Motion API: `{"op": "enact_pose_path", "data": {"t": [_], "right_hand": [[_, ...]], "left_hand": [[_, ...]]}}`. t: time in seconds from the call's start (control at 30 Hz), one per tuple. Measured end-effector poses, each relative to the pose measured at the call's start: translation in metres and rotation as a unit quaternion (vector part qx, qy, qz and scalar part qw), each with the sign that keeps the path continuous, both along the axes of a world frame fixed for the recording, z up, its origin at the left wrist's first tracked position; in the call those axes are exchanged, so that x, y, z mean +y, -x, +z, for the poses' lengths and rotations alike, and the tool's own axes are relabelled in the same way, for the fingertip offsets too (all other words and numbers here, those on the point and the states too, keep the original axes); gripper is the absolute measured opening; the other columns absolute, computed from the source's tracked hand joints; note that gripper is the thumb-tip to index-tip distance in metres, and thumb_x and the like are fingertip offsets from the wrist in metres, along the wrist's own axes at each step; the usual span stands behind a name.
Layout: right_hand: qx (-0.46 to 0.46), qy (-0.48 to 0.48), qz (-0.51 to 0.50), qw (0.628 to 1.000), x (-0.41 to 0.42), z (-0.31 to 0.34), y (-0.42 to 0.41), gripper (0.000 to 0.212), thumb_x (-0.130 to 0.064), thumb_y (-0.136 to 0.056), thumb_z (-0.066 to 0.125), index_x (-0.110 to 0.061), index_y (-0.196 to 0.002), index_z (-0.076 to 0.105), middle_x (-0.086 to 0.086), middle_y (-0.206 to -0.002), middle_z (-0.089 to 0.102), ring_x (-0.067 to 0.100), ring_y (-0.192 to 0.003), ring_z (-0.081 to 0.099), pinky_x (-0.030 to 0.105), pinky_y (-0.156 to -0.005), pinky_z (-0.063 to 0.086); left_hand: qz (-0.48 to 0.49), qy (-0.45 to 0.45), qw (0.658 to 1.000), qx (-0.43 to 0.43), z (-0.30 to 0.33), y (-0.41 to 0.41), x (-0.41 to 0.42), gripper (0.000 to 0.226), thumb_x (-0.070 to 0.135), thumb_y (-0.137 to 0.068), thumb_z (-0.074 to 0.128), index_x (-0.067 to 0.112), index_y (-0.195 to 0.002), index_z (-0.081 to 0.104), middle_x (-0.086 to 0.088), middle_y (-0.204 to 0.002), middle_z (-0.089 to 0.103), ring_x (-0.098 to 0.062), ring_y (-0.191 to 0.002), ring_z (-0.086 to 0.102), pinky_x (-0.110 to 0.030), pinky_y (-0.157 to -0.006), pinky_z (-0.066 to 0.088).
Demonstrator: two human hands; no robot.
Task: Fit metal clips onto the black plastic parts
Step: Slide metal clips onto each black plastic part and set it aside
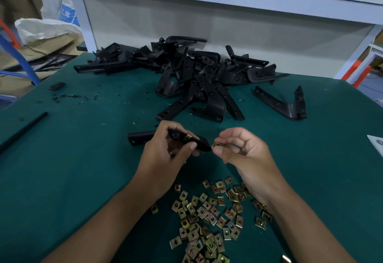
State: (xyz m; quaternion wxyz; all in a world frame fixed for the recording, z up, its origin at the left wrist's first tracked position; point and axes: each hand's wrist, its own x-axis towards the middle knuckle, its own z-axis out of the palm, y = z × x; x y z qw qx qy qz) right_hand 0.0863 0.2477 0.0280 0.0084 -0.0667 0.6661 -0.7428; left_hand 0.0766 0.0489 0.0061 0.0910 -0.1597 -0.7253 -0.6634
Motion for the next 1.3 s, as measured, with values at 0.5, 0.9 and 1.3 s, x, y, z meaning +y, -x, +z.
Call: {"op": "enact_pose_path", "data": {"t": [0.5,0.9,1.3], "right_hand": [[0.061,-0.051,-0.046,0.996,-0.007,-0.005,-0.001,0.025,-0.008,-0.085,0.075,-0.014,-0.108,0.068,0.0,-0.1,0.077,0.006,-0.086,0.071,0.014,-0.069,0.052],[0.134,-0.114,-0.07,0.982,-0.011,-0.008,-0.005,0.025,-0.004,-0.089,0.075,-0.024,-0.101,0.069,-0.005,-0.098,0.077,0.011,-0.095,0.072,0.021,-0.083,0.055],[0.199,-0.202,-0.084,0.955,-0.012,-0.007,-0.01,0.026,-0.014,-0.085,0.081,-0.032,-0.099,0.07,-0.015,-0.095,0.076,0.012,-0.094,0.073,0.017,-0.078,0.054]], "left_hand": [[0.01,0.047,0.999,0.003,0.0,-0.001,-0.002,0.034,0.012,-0.092,0.073,0.038,-0.1,0.052,0.011,-0.103,0.073,-0.01,-0.097,0.072,-0.031,-0.087,0.058],[0.022,0.084,0.995,0.041,-0.001,-0.002,-0.002,0.034,0.041,-0.076,0.076,0.042,-0.101,0.054,0.01,-0.099,0.071,-0.016,-0.096,0.071,-0.047,-0.088,0.057],[0.021,0.076,0.996,0.048,-0.004,0.0,-0.003,0.036,0.036,-0.076,0.077,0.037,-0.103,0.053,0.006,-0.093,0.068,-0.022,-0.091,0.07,-0.05,-0.083,0.057]]}}
